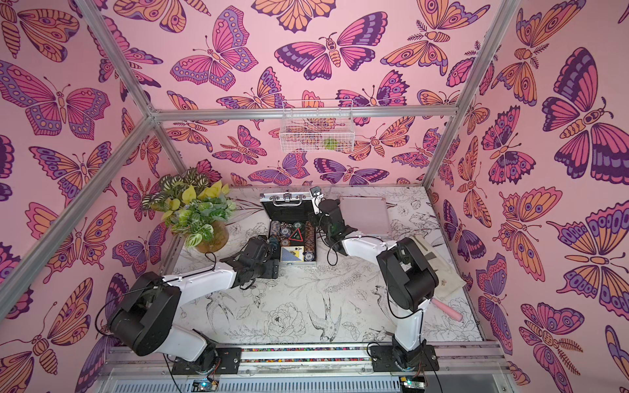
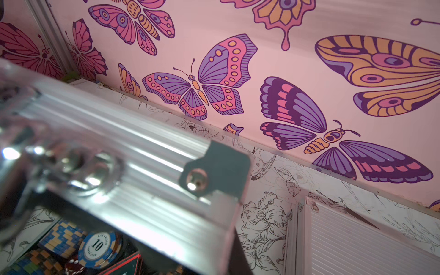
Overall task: Close the poker set cases
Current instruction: Close the lid of the poker set case.
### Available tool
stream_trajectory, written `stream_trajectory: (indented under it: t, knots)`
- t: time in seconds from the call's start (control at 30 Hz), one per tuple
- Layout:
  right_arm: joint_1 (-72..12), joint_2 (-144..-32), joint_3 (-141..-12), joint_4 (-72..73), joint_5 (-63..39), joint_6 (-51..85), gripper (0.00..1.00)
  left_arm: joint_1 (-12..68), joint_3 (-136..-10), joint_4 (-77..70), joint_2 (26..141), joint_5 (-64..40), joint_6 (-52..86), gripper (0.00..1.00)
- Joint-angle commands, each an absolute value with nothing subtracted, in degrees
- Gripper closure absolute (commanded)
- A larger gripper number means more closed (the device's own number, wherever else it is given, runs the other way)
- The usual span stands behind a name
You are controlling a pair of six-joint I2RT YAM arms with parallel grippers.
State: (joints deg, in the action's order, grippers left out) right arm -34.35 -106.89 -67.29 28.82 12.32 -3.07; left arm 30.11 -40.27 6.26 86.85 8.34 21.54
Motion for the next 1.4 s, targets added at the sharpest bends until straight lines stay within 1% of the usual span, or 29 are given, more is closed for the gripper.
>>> stream_trajectory:
  t: [0.0,0.2,0.43,0.63,0.73,0.8,0.87,1.07,1.37]
  knots:
    - [-36.6,-106.0,-65.1,25.5,6.9,-4.1,0.97,30.6,-39.9,5.2,88.4,9.7,21.8,0.13]
    - [-37.1,-105.7,-63.4,25.3,7.6,0.6,0.86,30.9,-39.4,4.7,88.9,9.8,21.8,0.13]
    - [-37.2,-105.9,-62.7,24.0,8.3,6.3,0.67,31.0,-38.5,4.7,87.8,10.5,21.8,0.13]
    - [-37.2,-105.3,-61.2,24.9,7.0,10.3,0.49,31.1,-37.8,4.7,86.6,10.6,21.7,0.13]
    - [-37.2,-105.2,-60.6,24.8,6.3,12.1,0.38,31.2,-37.2,4.9,85.3,10.7,21.7,0.13]
    - [-37.2,-105.2,-59.9,24.9,6.6,13.2,0.32,31.3,-36.6,5.1,83.6,10.6,21.7,0.13]
    - [-37.3,-105.2,-59.3,25.4,6.6,13.6,0.3,31.6,-36.1,5.4,81.3,10.3,21.6,0.13]
    - [-37.3,-105.2,-57.3,25.3,4.8,14.2,0.27,32.7,-36.3,8.4,73.7,10.0,20.5,0.13]
    - [-37.4,-104.0,-51.9,28.2,-2.1,14.9,0.23,33.8,-38.6,13.1,61.9,10.1,19.5,0.12]
